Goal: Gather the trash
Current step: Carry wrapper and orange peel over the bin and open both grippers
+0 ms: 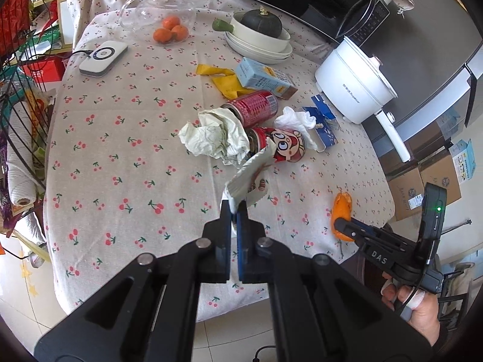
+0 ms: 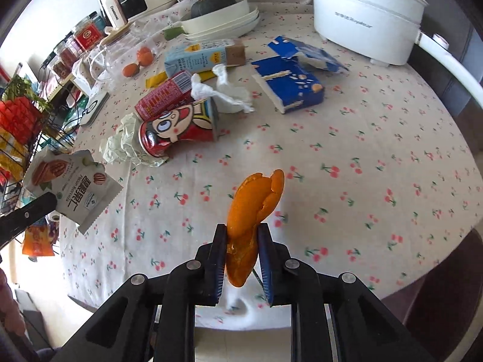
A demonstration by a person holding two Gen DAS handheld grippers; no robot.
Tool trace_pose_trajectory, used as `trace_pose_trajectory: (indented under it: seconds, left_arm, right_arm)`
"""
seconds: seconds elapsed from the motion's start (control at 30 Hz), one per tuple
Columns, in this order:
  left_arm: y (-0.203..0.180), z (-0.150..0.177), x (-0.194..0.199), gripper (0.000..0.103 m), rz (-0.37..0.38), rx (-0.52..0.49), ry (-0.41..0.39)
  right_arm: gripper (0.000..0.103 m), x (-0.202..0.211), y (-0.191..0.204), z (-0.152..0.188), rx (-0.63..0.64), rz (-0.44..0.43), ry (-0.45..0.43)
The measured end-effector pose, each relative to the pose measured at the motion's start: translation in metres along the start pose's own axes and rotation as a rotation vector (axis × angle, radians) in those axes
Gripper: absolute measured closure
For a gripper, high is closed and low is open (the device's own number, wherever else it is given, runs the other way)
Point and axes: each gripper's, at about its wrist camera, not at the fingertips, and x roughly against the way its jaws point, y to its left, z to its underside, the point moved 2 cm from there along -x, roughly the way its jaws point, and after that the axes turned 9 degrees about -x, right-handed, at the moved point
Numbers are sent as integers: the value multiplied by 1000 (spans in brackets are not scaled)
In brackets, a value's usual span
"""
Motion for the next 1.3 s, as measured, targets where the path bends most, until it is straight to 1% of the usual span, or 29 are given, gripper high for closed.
trace_pose_trajectory:
  seconds: [0.23,0.4,0.47,0.53,0.67,0.8,1.0,1.2,1.3]
  left_arm:
    - [-38,2,-10,100,41,-58,22]
    - [-72,2,-22,100,94,-95,51]
    - [-87,3,-29,100,101,-118,65]
    - [-101,4,-37,100,112,-137,83]
    - [-129,8,-50,100,146,-173,118]
    - [-161,14,-60,100,173,-226,142]
    - [-213,28,-74,100,233,-319,180]
    - [-267,52,-88,100,307,-403,219]
    - [-291,63,-97,100,330,-445,241]
  right_arm:
    - [82,48,-70,9,-43,35,-44]
    - [82,73,-123,20,-92,50,-68]
    - [82,77,-137,22,-118,49,-64]
    - [82,84,-146,23,-134,23,-61]
    - [82,102,-154,27,-110,5,-93]
    - [82,112,-174,35,-128,0,-99]
    - [82,125,-222,56,-192,36,-110]
    - [82,134,-274,87,-266,76,-103]
    - [82,139,-300,103,-311,91,-101]
